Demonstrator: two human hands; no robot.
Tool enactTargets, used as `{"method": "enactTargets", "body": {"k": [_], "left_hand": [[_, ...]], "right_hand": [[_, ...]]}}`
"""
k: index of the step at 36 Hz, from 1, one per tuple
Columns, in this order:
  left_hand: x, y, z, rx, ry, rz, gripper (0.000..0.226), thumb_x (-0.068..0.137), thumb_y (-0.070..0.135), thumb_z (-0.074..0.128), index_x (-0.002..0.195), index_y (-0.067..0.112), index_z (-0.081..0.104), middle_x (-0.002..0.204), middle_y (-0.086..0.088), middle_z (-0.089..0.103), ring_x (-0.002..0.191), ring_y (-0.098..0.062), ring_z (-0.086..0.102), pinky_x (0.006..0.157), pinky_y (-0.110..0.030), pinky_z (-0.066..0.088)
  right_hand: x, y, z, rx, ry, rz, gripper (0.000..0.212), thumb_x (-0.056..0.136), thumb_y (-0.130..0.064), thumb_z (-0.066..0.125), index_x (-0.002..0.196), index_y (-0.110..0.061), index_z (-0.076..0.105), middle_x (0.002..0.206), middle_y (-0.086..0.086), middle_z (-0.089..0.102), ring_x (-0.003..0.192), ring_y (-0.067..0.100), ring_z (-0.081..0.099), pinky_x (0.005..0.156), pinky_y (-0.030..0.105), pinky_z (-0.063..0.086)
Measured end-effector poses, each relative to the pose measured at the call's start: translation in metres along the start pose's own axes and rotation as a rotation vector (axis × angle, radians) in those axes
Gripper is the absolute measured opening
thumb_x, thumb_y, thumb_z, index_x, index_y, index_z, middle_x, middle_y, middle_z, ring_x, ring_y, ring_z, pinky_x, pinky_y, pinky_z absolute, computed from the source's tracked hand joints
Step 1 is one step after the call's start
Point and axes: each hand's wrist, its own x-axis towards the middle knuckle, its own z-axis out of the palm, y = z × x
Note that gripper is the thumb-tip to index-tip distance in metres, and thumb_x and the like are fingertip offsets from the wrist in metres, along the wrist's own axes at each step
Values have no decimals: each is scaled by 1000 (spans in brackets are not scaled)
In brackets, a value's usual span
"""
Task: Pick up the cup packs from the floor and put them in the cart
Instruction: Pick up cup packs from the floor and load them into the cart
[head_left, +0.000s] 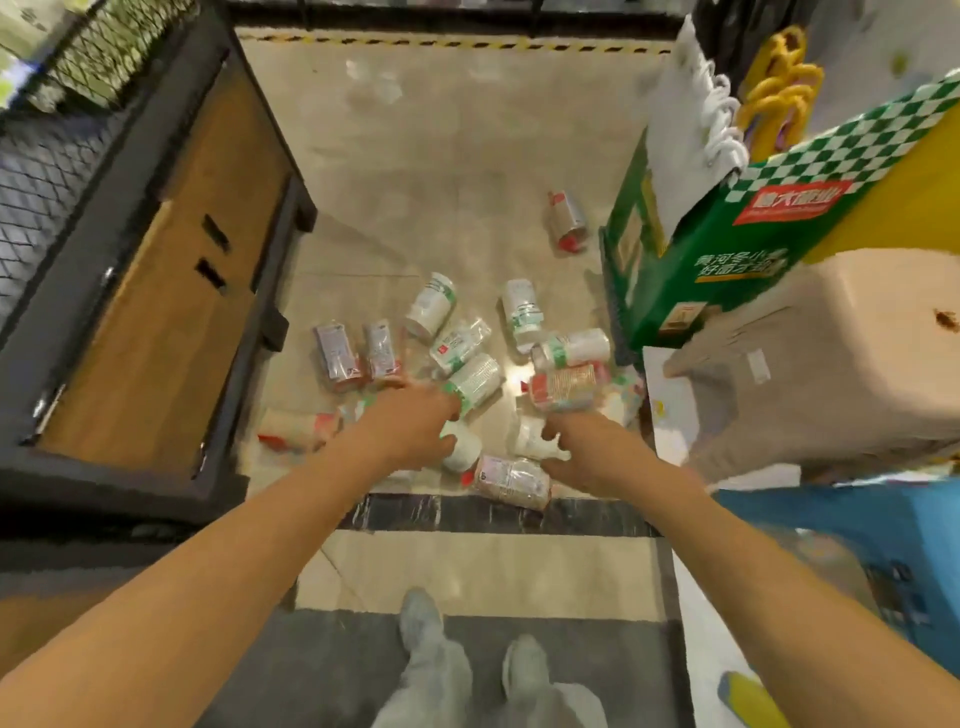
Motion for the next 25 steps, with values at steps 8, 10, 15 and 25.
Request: {"method": "enactTargets", "body": {"k": [8, 10, 15, 25], "left_hand": [[155, -48, 147, 58, -159, 65, 48, 93, 45, 53, 136, 25, 53, 132, -4, 58, 117, -27, 56, 97, -41, 42], [192, -60, 190, 94, -186, 82, 51, 93, 47, 53, 138, 23, 51, 130, -5, 57, 116, -28, 57, 98, -43, 42], [278, -87, 303, 242, -204, 147, 52, 91, 43, 57, 139, 23, 50, 134, -7, 53, 125, -30, 50, 107, -44, 36], [411, -129, 449, 715, -108, 286, 107, 83, 47, 73, 158, 36, -3, 166, -20, -10, 151, -46, -3, 119, -64, -6]], "right_hand": [[158, 51, 140, 59, -128, 59, 65, 90, -53, 68, 146, -25, 48, 140, 3, 60, 126, 25, 57, 98, 39, 50], [198, 68, 183, 77, -149, 74, 72, 86, -49, 72, 149, -27, 44, 145, 2, 57, 129, 24, 56, 100, 39, 50], [291, 108, 291, 71, -162, 60, 88, 79, -48, 78, 154, -33, 36, 153, 0, 48, 137, 24, 48, 107, 40, 44], [416, 178, 439, -254, -66, -125, 113, 84, -56, 75, 159, -45, -8, 171, 10, 7, 157, 35, 5, 126, 56, 6]]}}
